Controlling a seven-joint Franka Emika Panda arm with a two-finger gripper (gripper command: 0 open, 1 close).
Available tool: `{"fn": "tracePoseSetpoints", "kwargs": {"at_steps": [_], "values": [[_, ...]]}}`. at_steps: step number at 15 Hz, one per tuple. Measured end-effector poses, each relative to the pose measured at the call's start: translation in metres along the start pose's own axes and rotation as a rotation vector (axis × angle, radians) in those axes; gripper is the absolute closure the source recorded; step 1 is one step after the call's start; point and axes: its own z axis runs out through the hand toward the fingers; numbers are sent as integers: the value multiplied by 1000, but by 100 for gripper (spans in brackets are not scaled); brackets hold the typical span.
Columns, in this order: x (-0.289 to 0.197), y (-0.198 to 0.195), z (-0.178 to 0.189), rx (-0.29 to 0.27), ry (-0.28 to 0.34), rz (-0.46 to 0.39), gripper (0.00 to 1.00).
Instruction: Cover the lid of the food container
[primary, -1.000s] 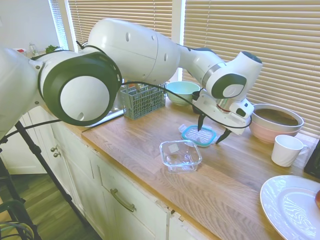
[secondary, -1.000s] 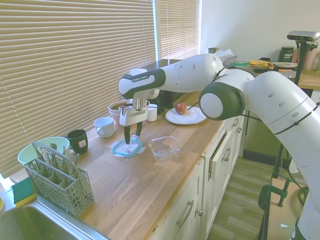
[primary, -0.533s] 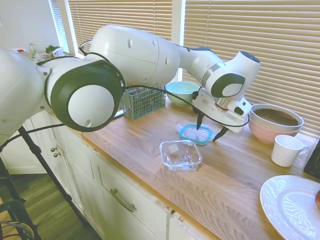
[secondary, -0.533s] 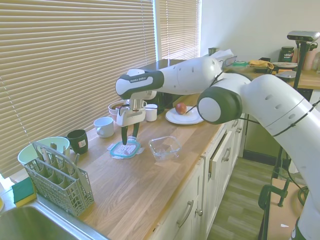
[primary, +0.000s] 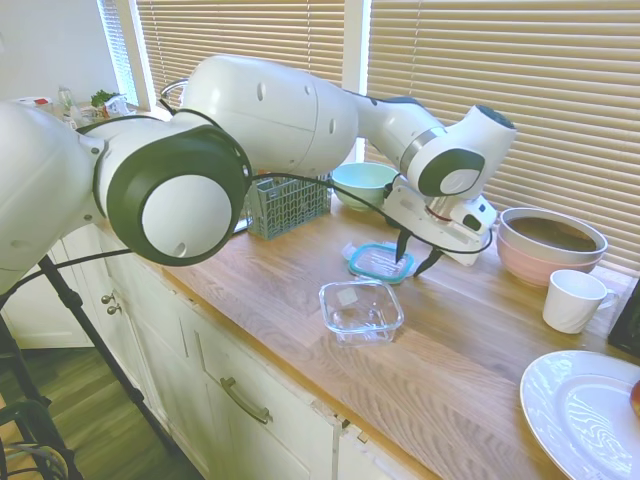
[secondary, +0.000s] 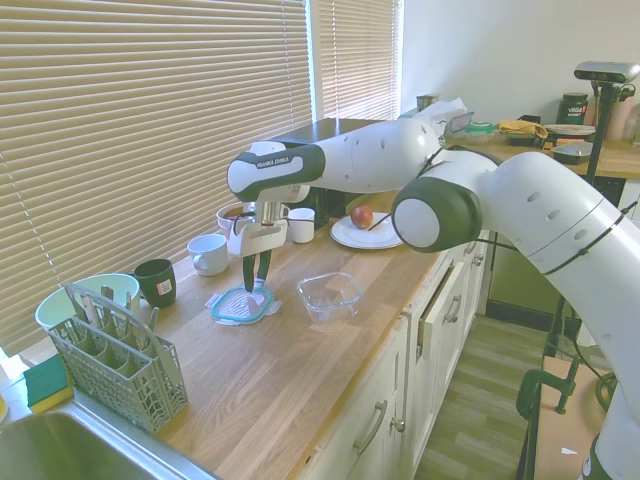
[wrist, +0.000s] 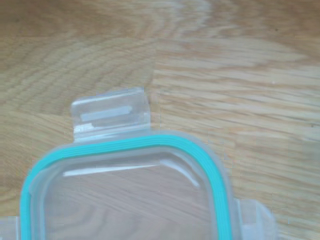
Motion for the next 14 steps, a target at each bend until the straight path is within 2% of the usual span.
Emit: {"fn": "tracePoseSetpoints", "kwargs": {"at_steps": [14], "values": [[-2,-6,-1,5,3,-7,100]]}}
